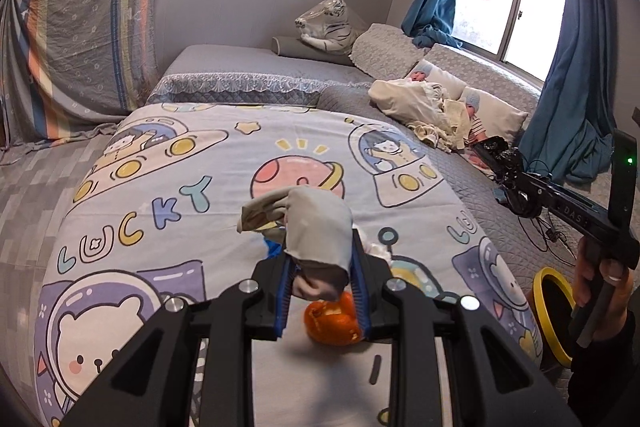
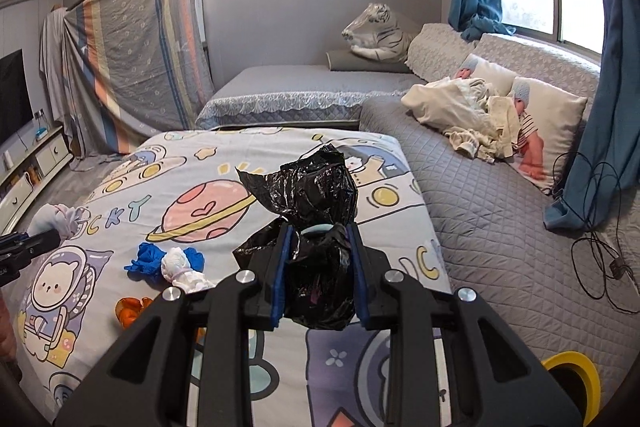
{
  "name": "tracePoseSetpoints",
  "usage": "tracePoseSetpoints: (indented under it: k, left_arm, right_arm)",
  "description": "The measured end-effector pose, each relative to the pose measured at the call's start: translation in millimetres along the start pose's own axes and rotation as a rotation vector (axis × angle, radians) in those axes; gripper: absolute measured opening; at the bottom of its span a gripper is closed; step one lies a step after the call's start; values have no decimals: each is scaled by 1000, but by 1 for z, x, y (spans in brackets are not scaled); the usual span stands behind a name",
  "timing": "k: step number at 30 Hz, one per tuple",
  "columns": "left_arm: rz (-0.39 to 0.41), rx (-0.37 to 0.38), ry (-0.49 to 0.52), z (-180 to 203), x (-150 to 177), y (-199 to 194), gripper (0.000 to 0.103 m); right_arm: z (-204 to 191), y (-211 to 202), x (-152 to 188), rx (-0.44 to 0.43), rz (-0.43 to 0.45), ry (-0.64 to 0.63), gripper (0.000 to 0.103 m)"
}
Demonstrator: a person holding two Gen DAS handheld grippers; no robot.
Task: Collect trash
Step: 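Carry the grey cloth and black bag in both tools over the yellow bin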
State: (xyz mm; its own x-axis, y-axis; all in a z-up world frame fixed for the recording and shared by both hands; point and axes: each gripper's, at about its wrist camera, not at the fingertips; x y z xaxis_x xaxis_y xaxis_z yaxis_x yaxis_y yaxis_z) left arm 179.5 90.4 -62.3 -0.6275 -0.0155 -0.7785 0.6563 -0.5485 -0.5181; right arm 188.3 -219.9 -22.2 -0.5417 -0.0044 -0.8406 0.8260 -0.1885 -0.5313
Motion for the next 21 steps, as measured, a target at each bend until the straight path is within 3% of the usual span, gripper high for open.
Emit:
tracePoseSetpoints:
  k: [11,21]
  left_arm:
    - [14,75,111,64,-21,9,24]
    - [-26,204,247,151,-33,51,24]
  right_arm:
    - [60,-52,0,40,90,79,25]
    - [137,-86,21,150,124,178,25]
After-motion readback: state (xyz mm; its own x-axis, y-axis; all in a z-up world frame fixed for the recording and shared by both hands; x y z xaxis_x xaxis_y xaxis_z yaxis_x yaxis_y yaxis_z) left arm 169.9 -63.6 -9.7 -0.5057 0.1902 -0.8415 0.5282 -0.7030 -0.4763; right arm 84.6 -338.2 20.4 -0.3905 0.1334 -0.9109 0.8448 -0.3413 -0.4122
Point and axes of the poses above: each gripper's, at about its wrist camera, not at the fingertips, and y roughly the way its jaws point, z to its right, x to its underside, and after that the axes turned 15 degrees about x, right-handed
